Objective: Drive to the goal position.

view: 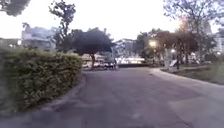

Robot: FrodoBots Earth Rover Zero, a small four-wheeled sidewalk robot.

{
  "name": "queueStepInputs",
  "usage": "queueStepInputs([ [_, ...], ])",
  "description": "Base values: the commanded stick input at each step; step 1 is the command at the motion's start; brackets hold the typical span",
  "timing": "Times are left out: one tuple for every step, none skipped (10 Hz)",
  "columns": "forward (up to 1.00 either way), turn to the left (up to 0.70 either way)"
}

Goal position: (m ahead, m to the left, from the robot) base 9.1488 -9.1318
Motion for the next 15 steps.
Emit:
queueStepInputs([
  [0.70, 0.00],
  [0.70, 0.00],
  [0.70, 0.00],
  [0.70, -0.01],
  [0.70, -0.06],
  [0.70, -0.15],
  [0.70, -0.31],
  [0.70, -0.35],
  [0.70, -0.33],
  [0.70, -0.19],
  [0.70, -0.03],
  [0.70, 0.00],
  [0.70, 0.00],
  [0.70, 0.00],
  [0.70, 0.00],
])
